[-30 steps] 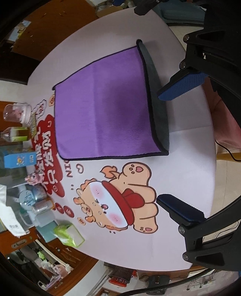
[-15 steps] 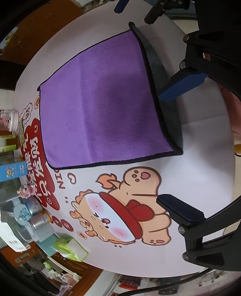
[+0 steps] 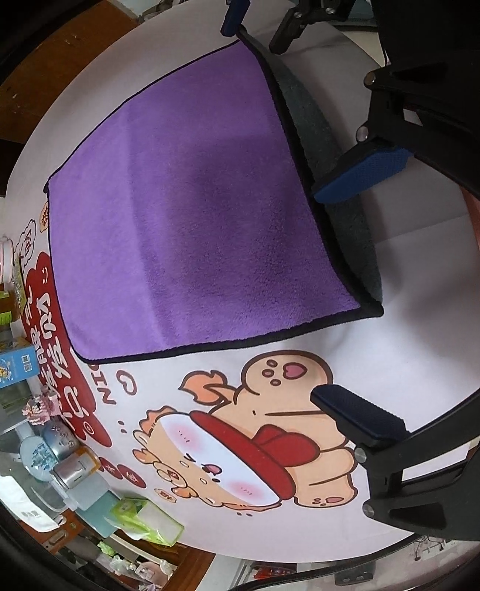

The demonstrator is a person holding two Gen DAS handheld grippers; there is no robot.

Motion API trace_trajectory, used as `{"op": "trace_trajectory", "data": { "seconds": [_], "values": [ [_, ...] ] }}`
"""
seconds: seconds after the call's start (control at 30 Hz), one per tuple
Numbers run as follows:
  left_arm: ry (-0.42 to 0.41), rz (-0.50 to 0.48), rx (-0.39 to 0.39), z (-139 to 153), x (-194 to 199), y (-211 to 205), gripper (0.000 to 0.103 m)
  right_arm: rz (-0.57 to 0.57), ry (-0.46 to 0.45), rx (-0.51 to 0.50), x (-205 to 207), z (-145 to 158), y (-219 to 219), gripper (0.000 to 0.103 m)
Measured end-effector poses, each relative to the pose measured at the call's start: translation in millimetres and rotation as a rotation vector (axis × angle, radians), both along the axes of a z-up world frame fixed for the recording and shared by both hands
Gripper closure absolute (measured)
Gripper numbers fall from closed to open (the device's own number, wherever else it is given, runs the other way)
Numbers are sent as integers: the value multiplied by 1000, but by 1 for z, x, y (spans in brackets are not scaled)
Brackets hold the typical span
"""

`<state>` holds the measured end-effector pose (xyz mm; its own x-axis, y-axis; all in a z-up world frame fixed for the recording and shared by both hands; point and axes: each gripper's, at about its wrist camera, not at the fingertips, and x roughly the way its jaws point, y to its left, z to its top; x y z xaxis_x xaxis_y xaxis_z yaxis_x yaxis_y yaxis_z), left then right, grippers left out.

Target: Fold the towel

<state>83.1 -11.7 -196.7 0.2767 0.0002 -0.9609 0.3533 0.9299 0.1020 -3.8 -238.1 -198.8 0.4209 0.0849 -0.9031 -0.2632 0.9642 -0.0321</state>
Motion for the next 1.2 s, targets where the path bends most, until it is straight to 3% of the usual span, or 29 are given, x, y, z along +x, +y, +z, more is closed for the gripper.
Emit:
{"op": "trace_trajectory", "data": {
  "seconds": [0.17, 0.33, 0.9, 1.2],
  "values": [
    [26, -1, -18, -3, -1, -1, 11, 1, 9, -6, 1, -3, 0, 46],
    [51, 0, -31, -5, -4, -2, 25, -1, 4, -10, 0, -3, -1, 53],
    [88, 41, -56, -5, -17, 3, 88, -3, -4, -18, -3, 0, -5, 82],
    [93, 45, -73, -3, -23, 11, 95, -3, -6, -15, -5, 2, -5, 91]
  ]
}}
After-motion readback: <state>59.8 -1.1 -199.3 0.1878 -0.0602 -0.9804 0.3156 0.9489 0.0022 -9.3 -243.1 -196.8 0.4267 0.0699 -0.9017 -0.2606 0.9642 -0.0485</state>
